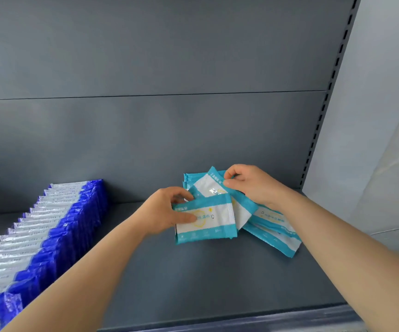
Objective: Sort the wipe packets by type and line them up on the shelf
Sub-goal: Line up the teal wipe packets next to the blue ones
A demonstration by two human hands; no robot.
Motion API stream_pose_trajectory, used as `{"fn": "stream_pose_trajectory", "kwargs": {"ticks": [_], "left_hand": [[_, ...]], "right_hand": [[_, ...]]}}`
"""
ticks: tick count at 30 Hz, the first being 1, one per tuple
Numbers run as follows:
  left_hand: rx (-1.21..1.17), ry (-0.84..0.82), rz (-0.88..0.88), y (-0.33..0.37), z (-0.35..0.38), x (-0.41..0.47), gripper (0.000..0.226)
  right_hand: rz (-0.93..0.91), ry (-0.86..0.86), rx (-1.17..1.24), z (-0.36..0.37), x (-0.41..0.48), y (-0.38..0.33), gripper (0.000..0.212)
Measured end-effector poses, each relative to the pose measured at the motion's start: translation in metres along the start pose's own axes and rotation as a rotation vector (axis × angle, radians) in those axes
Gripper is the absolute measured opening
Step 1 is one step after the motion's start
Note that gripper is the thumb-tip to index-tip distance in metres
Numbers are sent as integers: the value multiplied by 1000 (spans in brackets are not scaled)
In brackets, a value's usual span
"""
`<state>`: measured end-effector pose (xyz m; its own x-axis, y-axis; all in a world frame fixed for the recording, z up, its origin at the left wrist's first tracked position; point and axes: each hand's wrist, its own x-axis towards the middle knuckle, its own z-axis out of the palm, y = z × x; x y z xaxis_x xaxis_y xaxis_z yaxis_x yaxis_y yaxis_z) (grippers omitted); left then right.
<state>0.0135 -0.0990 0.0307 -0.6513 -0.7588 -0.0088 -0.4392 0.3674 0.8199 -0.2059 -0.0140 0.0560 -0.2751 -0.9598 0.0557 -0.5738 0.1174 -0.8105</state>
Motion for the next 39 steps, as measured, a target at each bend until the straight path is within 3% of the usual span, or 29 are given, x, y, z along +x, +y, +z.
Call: {"fn": "stream_pose_trajectory", "kwargs": {"ticks": [5, 11, 13, 16, 21, 23, 25, 29, 33, 39], "left_hand": [[-41, 163, 9, -2, -3, 4, 64], [-41, 114, -21, -16, 11, 7, 39], [-13, 132, -6, -18, 16, 7, 33], [-2, 183, 33, -20, 26, 11, 29], [-26, 203, 47, -30, 38, 19, 36], [-16, 240, 31, -32, 38, 24, 35], [-52, 275, 25, -31, 38, 29, 25], [-90, 320, 5, -26, 45, 40, 27], [114, 412, -26, -22, 53, 51, 35], [431, 465, -95, -18, 64, 59, 54]], "right_hand": [[-24, -131, 57, 3, -2, -10, 2], [-31, -160, -11, 10, -3, -10, 6], [-5, -208, 15, 10, -6, -6, 18], [-25, -283, -55, 14, -9, 0, 55], [-57, -264, -48, 16, -3, 9, 56], [5, -185, -81, 4, -1, 16, 55], [102, -110, -267, -14, -1, 29, 62], [376, -202, -582, -37, -13, 52, 81], [453, -219, -509, -44, -18, 64, 46], [475, -161, -304, -59, -22, 79, 37]]}}
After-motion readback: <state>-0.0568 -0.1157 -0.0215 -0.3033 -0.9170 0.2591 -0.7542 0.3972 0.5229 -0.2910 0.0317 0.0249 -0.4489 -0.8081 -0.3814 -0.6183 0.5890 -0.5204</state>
